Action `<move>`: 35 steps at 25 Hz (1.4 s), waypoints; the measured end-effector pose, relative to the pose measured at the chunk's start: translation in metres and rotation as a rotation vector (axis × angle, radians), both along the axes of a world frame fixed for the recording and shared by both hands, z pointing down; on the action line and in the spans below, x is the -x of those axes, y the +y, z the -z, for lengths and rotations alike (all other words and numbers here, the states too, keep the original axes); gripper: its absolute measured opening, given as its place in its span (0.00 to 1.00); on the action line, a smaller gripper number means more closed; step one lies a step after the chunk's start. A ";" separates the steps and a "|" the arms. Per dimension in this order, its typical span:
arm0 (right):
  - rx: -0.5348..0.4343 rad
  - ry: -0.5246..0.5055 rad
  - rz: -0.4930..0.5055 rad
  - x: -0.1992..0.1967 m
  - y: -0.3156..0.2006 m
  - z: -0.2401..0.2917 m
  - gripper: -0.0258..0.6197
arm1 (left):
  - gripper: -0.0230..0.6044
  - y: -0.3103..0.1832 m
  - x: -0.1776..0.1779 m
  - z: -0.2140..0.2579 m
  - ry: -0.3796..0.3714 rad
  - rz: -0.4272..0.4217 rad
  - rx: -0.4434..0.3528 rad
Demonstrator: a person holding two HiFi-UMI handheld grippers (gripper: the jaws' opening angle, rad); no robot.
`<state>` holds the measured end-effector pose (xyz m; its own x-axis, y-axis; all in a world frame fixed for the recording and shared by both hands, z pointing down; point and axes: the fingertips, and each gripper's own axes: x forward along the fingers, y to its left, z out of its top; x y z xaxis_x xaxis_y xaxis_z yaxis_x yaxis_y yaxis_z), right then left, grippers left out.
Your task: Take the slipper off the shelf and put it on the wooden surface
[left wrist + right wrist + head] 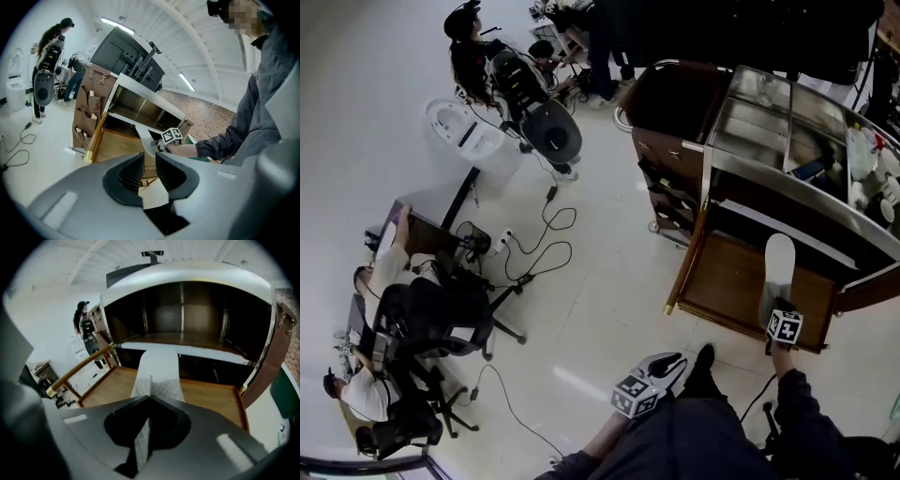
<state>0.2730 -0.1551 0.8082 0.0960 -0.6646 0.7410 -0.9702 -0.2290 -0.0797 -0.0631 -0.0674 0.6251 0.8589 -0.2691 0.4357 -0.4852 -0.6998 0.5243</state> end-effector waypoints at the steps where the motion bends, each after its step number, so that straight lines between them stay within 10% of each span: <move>1: 0.051 -0.006 0.000 0.011 0.009 -0.021 0.05 | 0.19 0.004 0.008 0.000 -0.004 0.005 -0.001; 7: 0.273 -0.095 -0.002 0.050 0.027 -0.095 0.06 | 0.18 0.032 0.059 0.001 -0.042 0.026 -0.021; 12: 0.315 0.097 -0.084 0.031 0.036 -0.060 0.19 | 0.18 0.048 0.095 0.000 -0.029 0.067 -0.029; 22: 0.045 -0.020 0.150 0.163 0.104 0.033 0.06 | 0.18 0.085 0.088 -0.013 0.086 -0.052 0.022; 35: 0.047 -0.267 0.231 0.292 0.252 0.068 0.04 | 0.17 0.126 0.016 -0.049 0.040 -0.303 0.074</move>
<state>-0.0190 0.0965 0.7399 -0.2540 -0.6108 0.7500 -0.9431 -0.0158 -0.3323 -0.0787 0.0590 0.6743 0.9121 0.0330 0.4087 -0.2382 -0.7687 0.5936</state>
